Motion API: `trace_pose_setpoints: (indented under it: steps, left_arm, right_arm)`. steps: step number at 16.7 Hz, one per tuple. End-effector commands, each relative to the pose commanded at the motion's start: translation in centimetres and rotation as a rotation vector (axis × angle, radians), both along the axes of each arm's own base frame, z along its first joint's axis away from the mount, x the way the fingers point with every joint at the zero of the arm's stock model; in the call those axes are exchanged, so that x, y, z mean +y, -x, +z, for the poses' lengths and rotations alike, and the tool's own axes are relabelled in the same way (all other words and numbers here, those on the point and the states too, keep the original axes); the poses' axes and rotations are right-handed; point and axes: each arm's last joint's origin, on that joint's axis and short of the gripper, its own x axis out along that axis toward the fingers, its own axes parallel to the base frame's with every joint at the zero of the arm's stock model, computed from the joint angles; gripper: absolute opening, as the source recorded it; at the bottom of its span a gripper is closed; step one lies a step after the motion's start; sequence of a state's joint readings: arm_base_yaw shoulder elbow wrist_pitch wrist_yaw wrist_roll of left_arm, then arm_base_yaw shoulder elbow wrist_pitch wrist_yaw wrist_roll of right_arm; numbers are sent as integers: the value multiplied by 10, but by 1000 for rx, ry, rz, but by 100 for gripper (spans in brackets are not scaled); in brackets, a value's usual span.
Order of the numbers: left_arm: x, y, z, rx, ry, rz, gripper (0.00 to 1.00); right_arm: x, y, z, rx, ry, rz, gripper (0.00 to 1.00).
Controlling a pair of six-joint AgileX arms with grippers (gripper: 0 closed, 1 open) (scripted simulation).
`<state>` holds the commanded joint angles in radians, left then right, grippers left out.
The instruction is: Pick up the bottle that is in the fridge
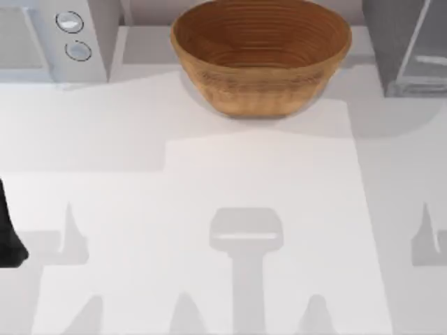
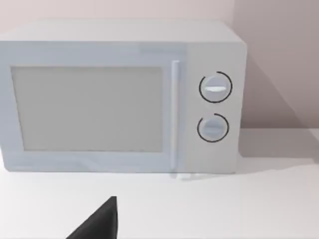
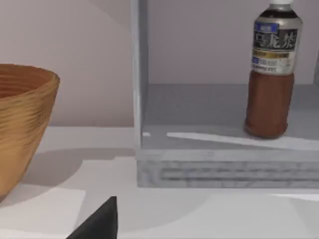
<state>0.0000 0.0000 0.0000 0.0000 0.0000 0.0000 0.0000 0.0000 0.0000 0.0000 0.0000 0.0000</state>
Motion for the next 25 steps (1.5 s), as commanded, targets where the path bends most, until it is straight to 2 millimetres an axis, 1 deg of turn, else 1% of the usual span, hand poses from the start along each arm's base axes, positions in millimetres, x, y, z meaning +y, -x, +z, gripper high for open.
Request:
trace_pose_setpoints:
  steps: [4, 7, 10, 12, 14, 18, 21, 25]
  left_arm:
    - [0, 0, 0, 0, 0, 0, 100]
    - [0, 0, 0, 0, 0, 0, 100]
    - [0, 0, 0, 0, 0, 0, 100]
    - [0, 0, 0, 0, 0, 0, 100]
    - [0, 0, 0, 0, 0, 0, 100]
    - [0, 0, 0, 0, 0, 0, 100]
    - [0, 0, 0, 0, 0, 0, 100]
    - [0, 0, 0, 0, 0, 0, 100]
  right_arm:
    - [-1, -2, 2, -5, 1, 0, 100]
    - [-5, -9, 10, -24, 7, -1, 100]
    - [-12, -24, 19, -40, 15, -5, 100]
    - [-20, -38, 20, -32, 17, -6, 100]
    - [-31, -54, 15, -12, 14, -7, 100]
    - [-55, -78, -5, 26, -2, -6, 100]
    - [-73, -89, -21, 28, -8, -4, 100]
    - [-92, -97, -40, 16, -7, -1, 100]
